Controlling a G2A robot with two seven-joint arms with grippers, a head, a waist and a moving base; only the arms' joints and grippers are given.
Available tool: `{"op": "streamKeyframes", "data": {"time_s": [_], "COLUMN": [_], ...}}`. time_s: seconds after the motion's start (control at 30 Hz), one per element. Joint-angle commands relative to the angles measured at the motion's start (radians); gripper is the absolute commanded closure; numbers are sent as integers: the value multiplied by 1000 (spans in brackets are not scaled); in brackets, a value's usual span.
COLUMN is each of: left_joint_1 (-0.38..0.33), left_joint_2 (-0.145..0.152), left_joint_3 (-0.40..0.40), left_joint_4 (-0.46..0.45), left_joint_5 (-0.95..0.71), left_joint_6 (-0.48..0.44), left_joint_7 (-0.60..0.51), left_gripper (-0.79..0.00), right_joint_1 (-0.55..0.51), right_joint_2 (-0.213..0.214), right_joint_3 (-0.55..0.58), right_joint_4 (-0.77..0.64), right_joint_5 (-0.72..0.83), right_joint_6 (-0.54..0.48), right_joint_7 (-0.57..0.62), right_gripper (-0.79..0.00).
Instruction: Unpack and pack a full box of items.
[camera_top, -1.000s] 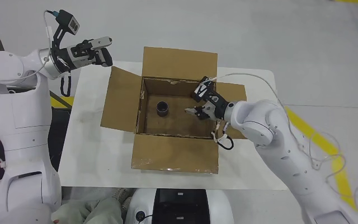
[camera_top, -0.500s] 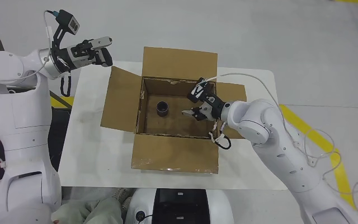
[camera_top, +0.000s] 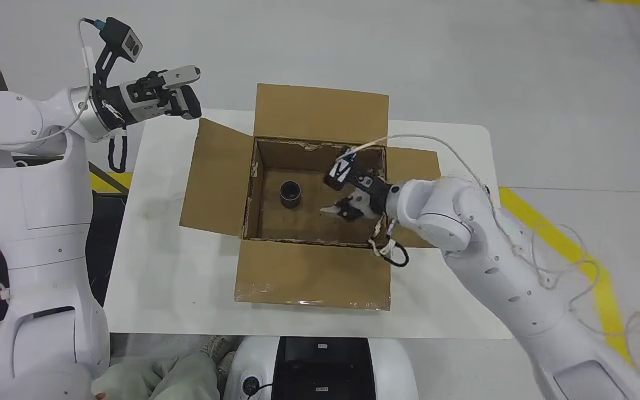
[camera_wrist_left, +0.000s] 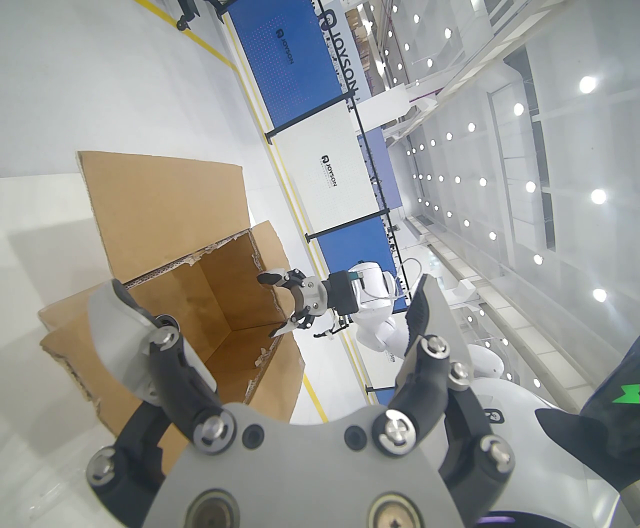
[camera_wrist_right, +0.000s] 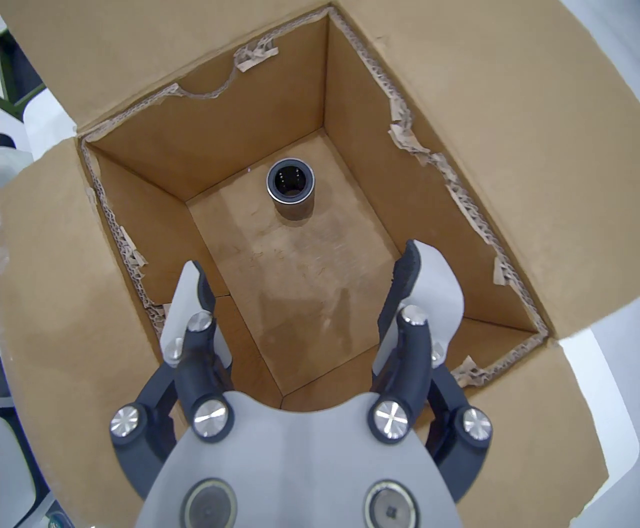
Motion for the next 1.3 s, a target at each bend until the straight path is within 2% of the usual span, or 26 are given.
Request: {"op": "streamKeyframes", "data": {"time_s": [0.0, 0.13, 0.37, 0.6, 0.9, 1.27], "left_joint_1": [0, 0, 0, 0, 0, 0], "left_joint_2": [0, 0, 0, 0, 0, 0], "left_joint_3": [0, 0, 0, 0, 0, 0], "left_joint_4": [0, 0, 0, 0, 0, 0], "left_joint_5": [0, 0, 0, 0, 0, 0], "left_joint_6": [0, 0, 0, 0, 0, 0], "left_joint_7": [0, 0, 0, 0, 0, 0], "left_gripper": [-785, -785, -785, -785, -785, -785], "right_joint_1": [44, 117, 225, 313, 381, 432], "right_joint_2": [-15, -45, -103, -172, -260, -358], "right_joint_3": [-39, -105, -212, -321, -409, -472], "right_joint_4": [43, 121, 265, 414, 593, 785], "right_joint_5": [20, 51, 81, 86, 94, 83], "right_joint_6": [-5, -23, -39, -62, -53, -64], "right_joint_7": [-4, -18, -59, -85, -140, -198], "right_gripper": [-739, -739, -686, -696, -643, -653]}}
